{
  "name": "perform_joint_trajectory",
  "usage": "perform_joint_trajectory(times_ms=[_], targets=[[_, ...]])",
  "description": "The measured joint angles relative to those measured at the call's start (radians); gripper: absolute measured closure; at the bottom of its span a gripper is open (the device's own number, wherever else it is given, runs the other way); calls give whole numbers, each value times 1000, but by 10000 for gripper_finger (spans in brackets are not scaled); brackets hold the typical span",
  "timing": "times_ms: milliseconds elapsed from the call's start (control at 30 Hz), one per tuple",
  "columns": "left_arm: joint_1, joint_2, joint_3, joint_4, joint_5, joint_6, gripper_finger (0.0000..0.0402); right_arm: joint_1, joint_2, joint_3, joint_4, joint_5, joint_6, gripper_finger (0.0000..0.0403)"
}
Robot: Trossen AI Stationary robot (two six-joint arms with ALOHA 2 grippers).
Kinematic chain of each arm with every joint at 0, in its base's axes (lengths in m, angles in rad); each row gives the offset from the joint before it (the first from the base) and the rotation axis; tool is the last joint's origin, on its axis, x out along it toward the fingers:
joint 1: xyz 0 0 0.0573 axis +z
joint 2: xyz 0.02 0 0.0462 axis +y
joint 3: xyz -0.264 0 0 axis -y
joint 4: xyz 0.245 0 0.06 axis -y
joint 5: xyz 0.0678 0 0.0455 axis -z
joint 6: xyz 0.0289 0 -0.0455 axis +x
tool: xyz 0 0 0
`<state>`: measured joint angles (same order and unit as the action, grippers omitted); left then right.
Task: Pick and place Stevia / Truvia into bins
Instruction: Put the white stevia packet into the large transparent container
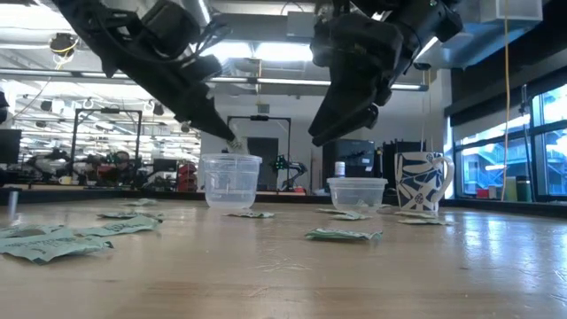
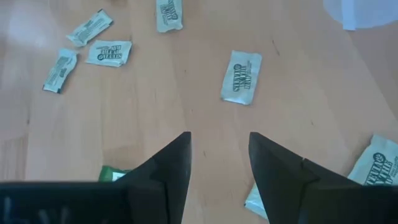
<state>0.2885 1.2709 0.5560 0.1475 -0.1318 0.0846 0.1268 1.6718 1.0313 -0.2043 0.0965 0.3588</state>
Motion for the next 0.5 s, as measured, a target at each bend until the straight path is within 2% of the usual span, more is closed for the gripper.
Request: perform_joint_trajectory(times_ms=[67,500], targets=[[20,0,0,-13,34,-23,397,0,0,0,0,0,-1,240],[71,0,0,-55,27,-38,348,0,0,0,0,0,-1,240]])
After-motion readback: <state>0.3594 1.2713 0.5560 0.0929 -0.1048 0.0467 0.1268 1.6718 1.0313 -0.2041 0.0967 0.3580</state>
